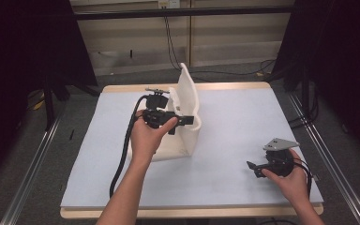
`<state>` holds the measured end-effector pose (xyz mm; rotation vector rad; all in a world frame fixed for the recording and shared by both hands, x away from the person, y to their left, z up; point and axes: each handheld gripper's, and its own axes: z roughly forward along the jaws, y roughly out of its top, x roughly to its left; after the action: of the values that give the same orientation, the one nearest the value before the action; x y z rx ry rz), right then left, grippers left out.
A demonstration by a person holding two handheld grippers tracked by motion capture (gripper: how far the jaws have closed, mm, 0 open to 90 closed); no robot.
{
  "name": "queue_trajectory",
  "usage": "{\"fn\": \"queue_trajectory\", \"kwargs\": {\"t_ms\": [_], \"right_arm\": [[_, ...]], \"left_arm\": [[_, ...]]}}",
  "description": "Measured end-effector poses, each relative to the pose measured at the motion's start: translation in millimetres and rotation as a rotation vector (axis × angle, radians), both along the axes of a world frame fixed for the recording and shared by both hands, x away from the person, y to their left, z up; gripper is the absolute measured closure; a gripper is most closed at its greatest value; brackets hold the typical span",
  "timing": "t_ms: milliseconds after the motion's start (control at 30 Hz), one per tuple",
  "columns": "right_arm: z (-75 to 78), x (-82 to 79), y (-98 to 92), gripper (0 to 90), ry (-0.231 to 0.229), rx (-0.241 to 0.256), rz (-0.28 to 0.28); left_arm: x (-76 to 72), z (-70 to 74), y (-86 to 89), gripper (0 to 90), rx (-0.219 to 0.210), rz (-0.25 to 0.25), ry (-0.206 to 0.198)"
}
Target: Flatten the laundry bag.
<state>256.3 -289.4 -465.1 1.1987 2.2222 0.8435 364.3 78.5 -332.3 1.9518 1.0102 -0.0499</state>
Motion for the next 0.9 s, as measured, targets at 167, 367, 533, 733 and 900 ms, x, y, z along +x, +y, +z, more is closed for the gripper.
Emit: {"fn": "queue_trajectory", "kwargs": {"t_ms": [167,367,533,733,900], "right_arm": [[-0.8,0.1,1.4,8.0,0.005,0.004,0.008],[-1.3,0.2,0.4,7.9,0.012,0.002,0.002],[-1.2,0.1,1.4,7.9,0.011,0.002,0.003],[-0.7,-0.3,-0.1,7.9,0.005,0.002,0.001],[-1.2,-0.7,-2.3,7.9,0.006,0.005,0.002]], "left_arm": [[-1.3,-1.5,2.4,20.8,0.009,-0.002,-0.003],[-1.5,-5.8,7.3,18.6,-0.014,0.005,0.0],[-1.3,-4.0,-2.5,19.3,-0.011,-0.02,-0.006],[-1.1,-1.2,-15.2,18.5,-0.006,-0.043,-0.002],[-0.1,-6.6,-12.4,18.7,0.013,-0.033,0.007]]}}
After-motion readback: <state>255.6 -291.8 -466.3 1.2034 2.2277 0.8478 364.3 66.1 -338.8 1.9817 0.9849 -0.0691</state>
